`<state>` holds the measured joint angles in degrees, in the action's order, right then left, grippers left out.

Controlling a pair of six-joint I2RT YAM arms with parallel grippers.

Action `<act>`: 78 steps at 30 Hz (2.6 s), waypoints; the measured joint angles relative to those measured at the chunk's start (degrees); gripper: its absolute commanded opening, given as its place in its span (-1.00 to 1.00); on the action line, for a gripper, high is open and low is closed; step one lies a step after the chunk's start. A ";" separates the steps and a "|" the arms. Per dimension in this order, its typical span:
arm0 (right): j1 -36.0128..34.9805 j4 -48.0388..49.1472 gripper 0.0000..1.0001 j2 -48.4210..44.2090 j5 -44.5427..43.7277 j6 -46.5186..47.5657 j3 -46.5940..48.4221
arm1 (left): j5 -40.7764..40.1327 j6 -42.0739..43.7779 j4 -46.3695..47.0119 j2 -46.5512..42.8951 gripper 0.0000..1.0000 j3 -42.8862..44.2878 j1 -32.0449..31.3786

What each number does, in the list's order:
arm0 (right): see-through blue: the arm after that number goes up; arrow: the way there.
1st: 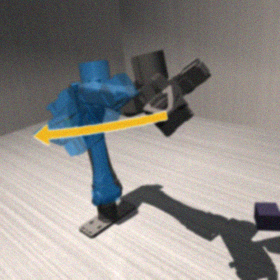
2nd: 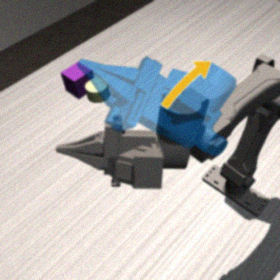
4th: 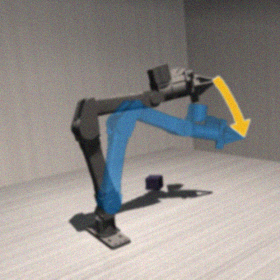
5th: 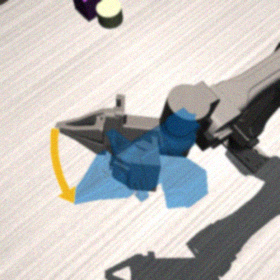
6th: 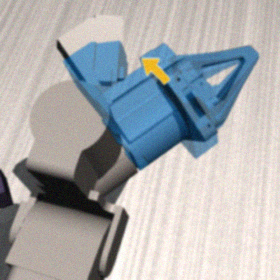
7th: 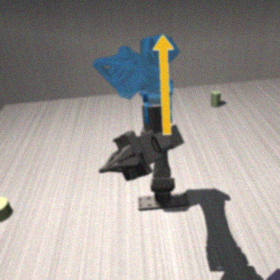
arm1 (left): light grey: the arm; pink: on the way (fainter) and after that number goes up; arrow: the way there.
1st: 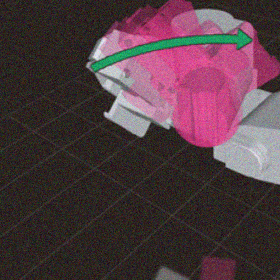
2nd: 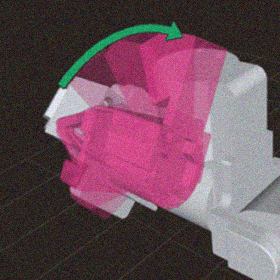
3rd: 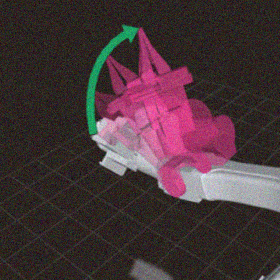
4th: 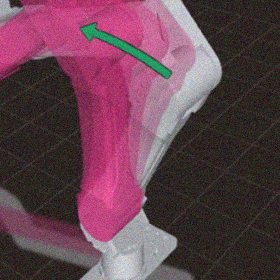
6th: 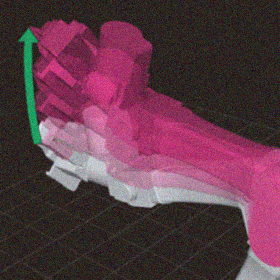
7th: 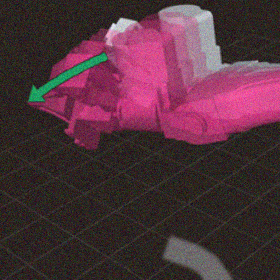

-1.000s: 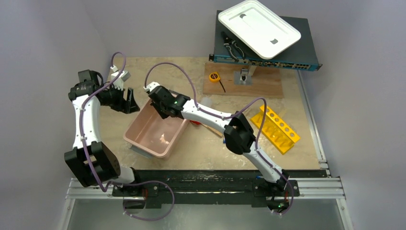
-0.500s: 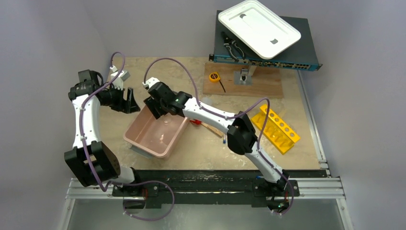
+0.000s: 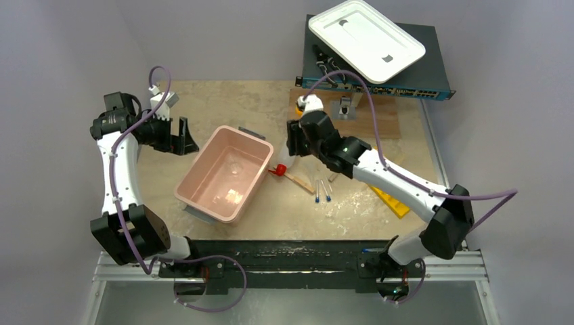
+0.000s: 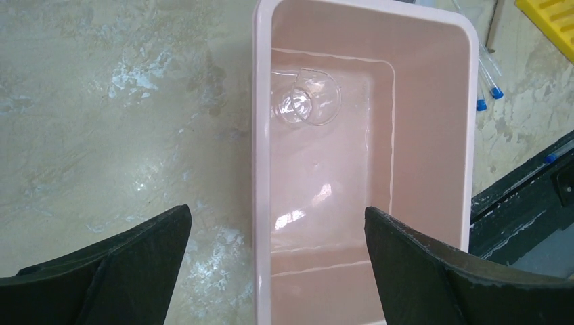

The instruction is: Organize the chemistry lab equipment

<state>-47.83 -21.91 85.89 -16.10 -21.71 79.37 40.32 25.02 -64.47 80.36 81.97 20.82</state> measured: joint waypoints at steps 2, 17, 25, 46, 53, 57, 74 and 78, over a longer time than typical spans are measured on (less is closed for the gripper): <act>0.87 0.85 -0.08 -1.51 -0.70 -1.79 -7.56 | 0.02 -0.52 -0.26 -0.22 1.00 0.61 0.00; -0.74 5.81 -0.10 4.37 0.15 -6.10 -24.09 | -0.52 -3.45 1.01 -3.10 1.00 -0.57 0.02; -0.48 9.62 -0.22 12.41 -0.02 -4.50 -22.29 | -2.45 -3.43 1.07 -3.85 1.00 -1.25 0.02; -5.95 9.53 -1.00 8.13 2.75 -5.25 -27.15 | -4.57 -3.41 1.01 -3.26 1.00 -1.25 0.02; -7.58 4.72 -1.00 -5.97 8.33 -5.31 -28.37 | -4.57 -3.43 1.01 -2.97 1.00 -1.25 0.02; -7.39 1.05 -1.00 -12.70 11.37 -5.05 -22.71 | -4.59 -3.43 1.01 -2.97 1.00 -1.25 0.02; -10.84 -5.03 -1.00 20.17 5.95 -19.17 20.48 | -4.92 -3.43 1.01 -2.97 1.00 -1.25 0.02; -11.43 -8.24 -0.92 25.03 2.71 -23.98 20.48 | -5.33 -3.37 1.01 -2.97 1.00 -1.25 0.02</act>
<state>-59.27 -30.15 110.91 -13.39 -45.69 99.85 34.98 21.65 -63.46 77.38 80.73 20.84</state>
